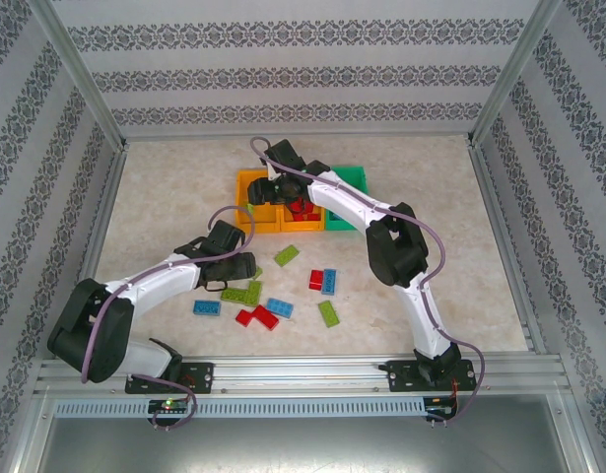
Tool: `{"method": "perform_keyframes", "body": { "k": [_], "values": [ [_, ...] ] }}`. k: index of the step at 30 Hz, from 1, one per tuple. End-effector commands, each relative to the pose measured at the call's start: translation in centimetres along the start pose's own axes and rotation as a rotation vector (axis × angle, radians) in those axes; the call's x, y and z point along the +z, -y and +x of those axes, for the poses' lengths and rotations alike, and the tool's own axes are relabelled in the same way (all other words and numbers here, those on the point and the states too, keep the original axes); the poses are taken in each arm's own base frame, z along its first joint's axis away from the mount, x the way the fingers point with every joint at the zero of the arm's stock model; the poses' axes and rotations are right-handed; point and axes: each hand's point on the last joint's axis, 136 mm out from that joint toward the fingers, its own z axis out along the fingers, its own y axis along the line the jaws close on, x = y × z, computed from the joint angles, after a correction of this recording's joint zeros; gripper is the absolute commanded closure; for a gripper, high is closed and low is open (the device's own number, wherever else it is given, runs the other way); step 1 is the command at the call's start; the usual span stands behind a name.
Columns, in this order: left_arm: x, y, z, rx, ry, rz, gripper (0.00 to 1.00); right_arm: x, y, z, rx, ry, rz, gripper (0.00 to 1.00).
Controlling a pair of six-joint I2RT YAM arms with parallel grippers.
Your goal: Sort the legos into containers by color
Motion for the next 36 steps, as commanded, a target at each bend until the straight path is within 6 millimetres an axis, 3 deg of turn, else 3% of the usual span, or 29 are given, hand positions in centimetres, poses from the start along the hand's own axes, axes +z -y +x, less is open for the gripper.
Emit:
{"method": "perform_keyframes", "body": {
  "k": [1,9,21,27,36],
  "values": [
    [0.1,-0.1,-0.2,-0.027,-0.004,0.005,0.33,-2.2,-0.5,-0.8,-0.008,0.041,-0.011,0.35],
    [0.0,-1.0,0.7,-0.033,-0.006,-0.011,0.41,-3.6,-0.4,-0.8,-0.024,0.058,-0.007,0.3],
    [0.9,-2.3,1.0,-0.024,-0.033,-0.06,0.51,-5.1,0.2,-0.5,-0.031,0.071,0.014,0.3],
    [0.1,-3.3,0.6,-0.036,-0.011,-0.081,0.5,-6.3,1.1,0.3,-0.05,0.073,0.046,0.3],
    [-1.3,-2.0,-0.4,-0.02,0.028,-0.018,0.47,-8.0,1.6,1.5,-0.07,0.078,0.067,0.29]
  ]
}}
